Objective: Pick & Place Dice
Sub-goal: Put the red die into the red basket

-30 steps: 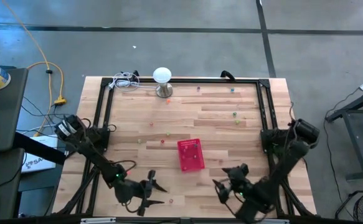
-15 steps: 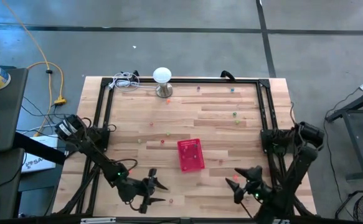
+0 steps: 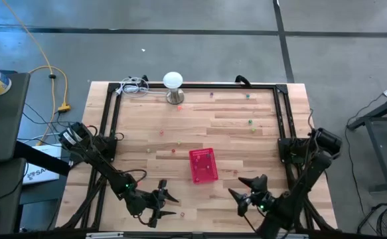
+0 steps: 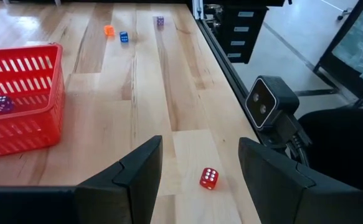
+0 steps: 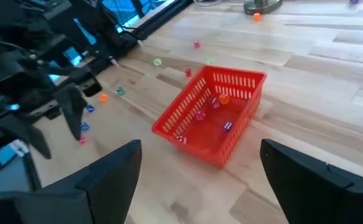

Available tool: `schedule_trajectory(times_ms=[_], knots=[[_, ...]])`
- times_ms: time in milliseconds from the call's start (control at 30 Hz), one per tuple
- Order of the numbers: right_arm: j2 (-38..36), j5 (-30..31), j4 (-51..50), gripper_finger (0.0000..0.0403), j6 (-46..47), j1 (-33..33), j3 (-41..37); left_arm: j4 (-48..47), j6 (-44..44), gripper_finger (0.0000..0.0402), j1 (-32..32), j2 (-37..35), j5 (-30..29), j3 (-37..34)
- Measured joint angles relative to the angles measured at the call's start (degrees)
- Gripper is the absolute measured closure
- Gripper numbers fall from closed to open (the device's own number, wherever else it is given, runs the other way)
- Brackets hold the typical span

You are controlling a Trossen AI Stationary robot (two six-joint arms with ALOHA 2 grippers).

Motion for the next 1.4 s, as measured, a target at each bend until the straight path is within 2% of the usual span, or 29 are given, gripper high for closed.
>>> schedule_trajectory(times_ms=[100, 233, 300, 567, 700, 900, 1100, 1400], knots=[[-0.2, -4.8, -0.8, 0.0084, -2.9, -2.5, 0.0, 0.0, 0.0, 0.0198, 0.0, 0.0, 0.2, 0.0], [-3.3, -22.5, -5.7, 0.0084, -11.0, -6.5, 0.4, -0.2, 0.0, 0.0198, 0.0, 0.0, 0.5, 0.0], [-4.9, -29.4, -7.3, 0.0086, -12.4, -8.7, 0.4, -0.2, 0.0, 0.0198, 0.0, 0.0, 1.2, 0.0], [-6.1, -46.0, -6.8, 0.0109, -25.3, -18.4, -0.3, 0.0, -0.1, 0.0198, 0.1, 0.0, 1.8, 0.0], [-6.1, -46.9, -2.7, 0.0127, -31.7, -22.5, -2.5, 0.0, -0.2, 0.0198, 0.1, 0.0, 1.8, 0.0], [-6.1, -50.9, 3.7, 0.0146, -36.1, -25.8, -6.8, -0.2, -0.3, 0.0198, -0.2, 0.0, 3.0, 0.0], [-6.1, -52.1, 6.6, 0.0148, -36.4, -27.4, -10.3, -0.4, -0.4, 0.0198, -0.2, 0.0, 3.7, 0.0], [-6.1, -51.9, 17.8, 0.0148, -36.1, -27.5, -17.7, -0.4, -0.4, 0.0198, 0.0, 0.0, 3.6, 0.0]])
